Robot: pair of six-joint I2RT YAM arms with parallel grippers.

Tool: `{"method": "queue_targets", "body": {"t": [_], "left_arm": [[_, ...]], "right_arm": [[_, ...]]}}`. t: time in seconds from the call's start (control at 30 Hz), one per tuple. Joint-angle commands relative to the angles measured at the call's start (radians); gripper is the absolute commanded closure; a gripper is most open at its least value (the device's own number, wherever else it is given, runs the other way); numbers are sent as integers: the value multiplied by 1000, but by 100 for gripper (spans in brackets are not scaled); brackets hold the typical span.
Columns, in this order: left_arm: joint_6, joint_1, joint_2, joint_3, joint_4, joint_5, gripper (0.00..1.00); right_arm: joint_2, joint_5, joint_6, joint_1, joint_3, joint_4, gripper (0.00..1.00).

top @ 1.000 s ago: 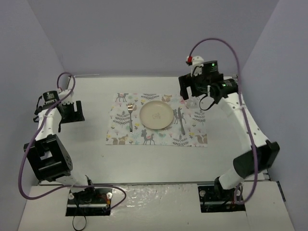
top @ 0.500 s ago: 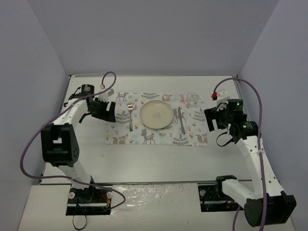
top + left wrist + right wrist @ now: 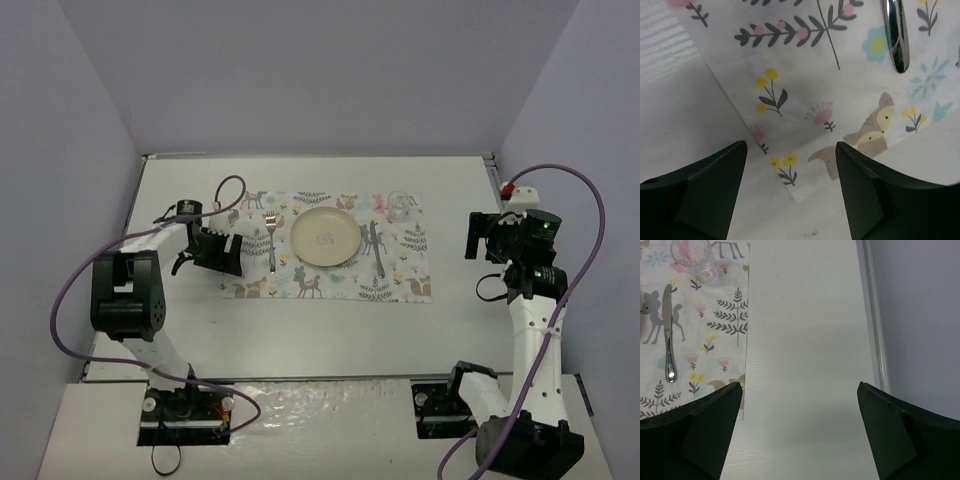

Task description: Set the dinner table for one person

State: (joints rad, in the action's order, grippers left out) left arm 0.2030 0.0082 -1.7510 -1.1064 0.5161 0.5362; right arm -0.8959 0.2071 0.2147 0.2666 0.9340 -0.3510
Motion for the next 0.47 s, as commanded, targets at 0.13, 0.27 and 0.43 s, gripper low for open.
{"method": "queue_targets", "body": {"t": [0.13, 0.27, 0.43], "left_arm": [[-124, 121, 290, 217, -416, -106, 30], [-164, 237, 361, 243, -459, -63, 30], [-171, 300, 437, 270, -489, -80, 29]], "right_arm": [[-7, -95, -129, 52, 14, 136, 0], [-6, -142, -143, 56, 13, 143, 0], [13, -86, -117, 58, 15, 138, 6]]}}
